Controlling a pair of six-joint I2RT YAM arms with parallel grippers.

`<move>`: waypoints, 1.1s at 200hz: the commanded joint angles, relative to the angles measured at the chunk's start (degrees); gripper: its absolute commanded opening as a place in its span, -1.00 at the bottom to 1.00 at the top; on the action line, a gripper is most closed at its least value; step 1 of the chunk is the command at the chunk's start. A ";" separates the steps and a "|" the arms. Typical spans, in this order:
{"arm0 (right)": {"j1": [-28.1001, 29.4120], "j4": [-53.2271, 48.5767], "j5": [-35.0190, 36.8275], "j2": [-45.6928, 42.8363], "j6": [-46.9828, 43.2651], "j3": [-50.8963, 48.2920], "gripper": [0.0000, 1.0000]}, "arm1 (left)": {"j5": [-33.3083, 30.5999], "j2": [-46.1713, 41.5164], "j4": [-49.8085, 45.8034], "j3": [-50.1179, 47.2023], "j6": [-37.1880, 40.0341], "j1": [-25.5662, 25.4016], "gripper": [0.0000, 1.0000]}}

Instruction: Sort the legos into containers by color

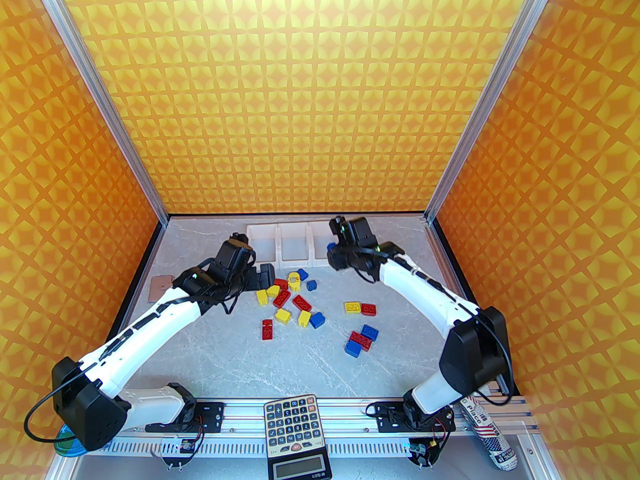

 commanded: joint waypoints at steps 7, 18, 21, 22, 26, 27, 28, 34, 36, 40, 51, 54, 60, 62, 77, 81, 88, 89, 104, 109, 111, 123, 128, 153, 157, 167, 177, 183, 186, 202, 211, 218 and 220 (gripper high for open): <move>-0.39 -1.84 4.67 8.90 1.44 9.39 -0.81 | -2.58 -2.38 0.56 -2.05 -3.58 -0.59 0.98; -1.04 -2.10 5.11 12.29 1.96 12.76 -0.81 | -3.01 -2.71 0.06 -2.14 -3.95 -0.65 0.98; -1.28 -2.18 5.06 13.18 2.17 13.62 -0.81 | -3.04 -2.72 -0.07 -2.14 -4.00 -0.65 0.98; -1.36 -2.20 5.06 13.47 2.22 13.94 -0.81 | -3.08 -2.72 -0.11 -2.14 -4.05 -0.65 0.98; -1.63 -2.42 5.10 14.69 2.35 15.01 -0.81 | -3.27 -2.86 -0.32 -2.14 -4.14 -0.65 0.98; -1.67 -2.54 5.17 14.93 2.40 15.43 -0.81 | -3.24 -2.88 -0.37 -2.14 -4.17 -0.65 0.98; -1.73 -2.59 5.16 15.23 2.47 15.77 -0.81 | -3.23 -2.89 -0.39 -2.19 -4.18 -0.65 0.98; -2.15 -3.04 5.36 16.93 2.67 17.65 -0.81 | -3.27 -3.05 -0.41 -2.22 -4.26 -0.59 0.98; -2.21 -3.12 5.40 17.52 2.77 18.15 -0.81 | -3.27 -3.11 -0.47 -2.27 -4.32 -0.64 0.98; -2.50 -3.48 5.48 18.40 2.87 19.19 -0.81 | -3.28 -3.20 -0.65 -2.31 -4.41 -0.65 0.98; -3.23 -4.13 5.03 21.00 2.99 21.66 -0.80 | -3.26 -3.44 -1.02 -2.26 -4.63 -0.65 0.98; -3.40 -4.37 5.00 21.58 3.06 22.19 -0.79 | -3.22 -3.48 -1.18 -2.31 -4.67 -0.72 0.98; -3.71 -4.68 4.53 22.71 3.05 23.36 -0.76 | -3.28 -3.51 -1.48 -2.18 -4.57 -0.74 0.98; -3.83 -4.78 4.38 23.14 2.96 23.77 -0.74 | -3.29 -3.51 -1.58 -2.22 -4.61 -0.78 0.98; -4.41 -6.23 3.62 25.58 2.44 26.66 -0.45 | -3.26 -3.51 -2.49 -2.13 -4.62 -0.89 0.98; -4.50 -6.69 3.48 25.99 2.22 27.37 -0.36 | -3.22 -3.51 -2.75 -2.14 -4.48 -0.87 0.98; -4.65 -7.44 3.44 26.61 1.87 28.39 -0.23 | -3.30 -3.44 -3.20 -2.05 -4.58 -1.00 0.98; -4.63 -7.55 3.41 26.60 1.81 28.49 -0.21 | -3.30 -3.43 -3.25 -2.05 -4.56 -1.00 0.98; -4.76 -8.02 3.43 26.32 1.04 28.72 0.00 | -3.50 -3.71 -3.92 -2.44 -4.81 -1.26 0.98; -4.78 -7.89 3.47 25.86 0.95 28.33 0.05 | -3.59 -3.84 -4.01 -2.63 -4.81 -1.48 0.98; -4.74 -7.78 3.47 25.62 0.83 28.16 0.07 | -3.64 -3.97 -4.08 -2.73 -4.89 -1.47 0.98; -4.78 -7.40 3.58 24.62 0.46 27.31 0.13 | -3.88 -4.29 -4.10 -3.44 -5.32 -1.66 0.98; -4.76 -7.40 3.58 24.18 0.34 26.97 0.15 | -3.91 -4.38 -4.09 -3.68 -5.44 -1.70 0.98; -4.71 -7.06 3.49 21.24 0.43 23.70 0.15 | -3.85 -4.42 -4.69 -4.66 -5.88 -2.05 0.98; -4.78 -6.50 3.20 20.31 0.62 22.43 0.15 | -3.91 -4.46 -4.92 -4.81 -6.04 -2.13 0.98; -4.72 -4.79 2.44 17.84 1.12 18.87 0.15 | -3.87 -4.41 -5.33 -5.35 -6.50 -2.73 0.98; -4.74 -3.02 1.75 15.21 1.81 14.61 0.15 | -3.92 -4.48 -5.72 -6.20 -7.03 -3.44 0.98; -4.73 -1.95 1.36 13.46 2.24 12.29 0.15 | -3.91 -4.48 -5.97 -6.83 -7.42 -3.46 0.98; -4.75 -1.39 1.20 12.56 2.51 10.73 0.15 | -3.95 -4.40 -6.01 -7.22 -7.78 -3.49 0.98; -4.78 1.45 -0.42 8.30 3.41 3.99 0.16 | -3.92 -4.05 -6.55 -8.78 -9.63 -6.15 0.98; -4.63 2.19 -1.09 6.27 3.90 0.86 0.15 | -3.94 -3.65 -6.71 -9.74 -10.81 -7.47 0.98; -4.64 2.87 -1.51 4.81 4.17 -1.44 0.15 | -4.00 -3.30 -6.66 -10.34 -11.74 -8.52 0.99; -4.66 3.08 -1.70 4.47 4.18 -2.09 0.15 | -4.00 -3.08 -6.58 -10.47 -11.99 -8.86 0.99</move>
